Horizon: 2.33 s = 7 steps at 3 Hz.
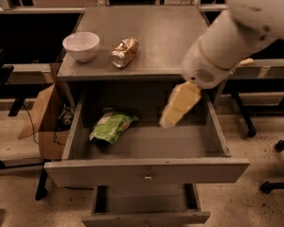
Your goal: Pick green rice chip bag from top drawer and place on counter
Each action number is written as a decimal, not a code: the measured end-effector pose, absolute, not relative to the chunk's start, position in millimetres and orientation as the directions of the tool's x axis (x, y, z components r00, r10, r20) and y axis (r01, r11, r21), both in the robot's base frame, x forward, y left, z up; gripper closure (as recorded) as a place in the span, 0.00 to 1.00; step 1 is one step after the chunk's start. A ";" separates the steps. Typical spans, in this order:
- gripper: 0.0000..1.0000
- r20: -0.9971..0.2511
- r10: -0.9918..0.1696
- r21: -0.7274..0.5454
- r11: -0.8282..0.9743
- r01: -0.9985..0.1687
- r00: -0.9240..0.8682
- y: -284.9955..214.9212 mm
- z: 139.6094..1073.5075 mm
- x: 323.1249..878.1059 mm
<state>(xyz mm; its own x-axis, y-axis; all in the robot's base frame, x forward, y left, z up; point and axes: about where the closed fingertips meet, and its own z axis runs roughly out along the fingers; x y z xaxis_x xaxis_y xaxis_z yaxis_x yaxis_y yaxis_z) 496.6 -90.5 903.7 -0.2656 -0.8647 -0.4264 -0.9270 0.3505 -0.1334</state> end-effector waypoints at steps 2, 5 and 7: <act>0.00 -0.543 -0.789 -0.047 0.371 -0.927 -0.288 27.7 854.4 499.5; 0.00 -0.552 -0.755 0.005 0.422 -0.906 -0.355 68.6 816.3 513.6; 0.00 -0.606 -0.664 0.114 0.473 -0.874 -0.439 66.7 744.4 564.3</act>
Offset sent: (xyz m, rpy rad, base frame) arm 0.0063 0.1875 -0.0833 0.2177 0.0741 -0.0442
